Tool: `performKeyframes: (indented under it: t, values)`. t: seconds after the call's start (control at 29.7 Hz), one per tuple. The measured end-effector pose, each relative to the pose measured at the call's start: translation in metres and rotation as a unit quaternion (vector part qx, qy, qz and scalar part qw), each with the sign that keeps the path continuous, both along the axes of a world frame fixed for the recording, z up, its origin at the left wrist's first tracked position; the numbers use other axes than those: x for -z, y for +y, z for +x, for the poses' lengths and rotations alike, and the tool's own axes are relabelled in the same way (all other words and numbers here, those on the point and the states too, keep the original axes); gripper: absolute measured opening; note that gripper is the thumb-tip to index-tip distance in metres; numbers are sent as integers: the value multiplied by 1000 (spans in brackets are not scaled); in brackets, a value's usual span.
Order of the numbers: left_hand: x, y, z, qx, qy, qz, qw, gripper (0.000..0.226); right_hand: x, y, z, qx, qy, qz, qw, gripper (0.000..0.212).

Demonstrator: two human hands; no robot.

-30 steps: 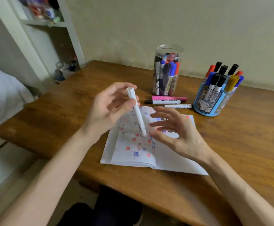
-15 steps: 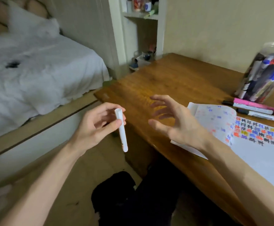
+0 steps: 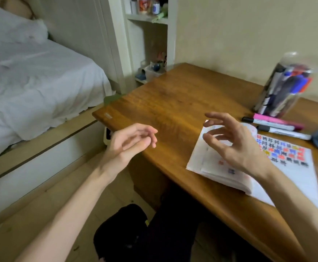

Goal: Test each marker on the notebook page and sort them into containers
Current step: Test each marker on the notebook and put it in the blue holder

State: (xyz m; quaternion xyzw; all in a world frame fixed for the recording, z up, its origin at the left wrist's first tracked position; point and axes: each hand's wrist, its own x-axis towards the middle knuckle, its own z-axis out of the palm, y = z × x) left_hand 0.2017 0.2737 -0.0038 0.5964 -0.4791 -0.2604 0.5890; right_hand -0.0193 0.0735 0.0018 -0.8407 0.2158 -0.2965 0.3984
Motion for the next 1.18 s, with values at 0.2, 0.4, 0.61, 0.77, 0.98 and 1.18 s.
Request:
performKeyframes:
  t: [0.2,0.4,0.61,0.77,0.98,1.18]
  values:
    - [-15,-83,-57,87,-23,-8,996,19,7,-44,-90,165,-26,31,985,31]
    - [-28,-166,-128,187,-50,-12,981,14,19,-69,-160,268,-38,51,961,35]
    - [-14,-240,-164,171,-146,56,973,20,33,-75,-178,295,-32,37,954,37]
    - [3,-286,-175,61,-336,86,936,30,32,-76,-183,299,-35,37,953,38]
    - [20,-300,-176,5,-482,117,868,38,32,-77,-187,315,-34,39,948,37]
    - [24,-298,-172,-11,-486,88,870,28,33,-76,-185,332,-2,32,943,26]
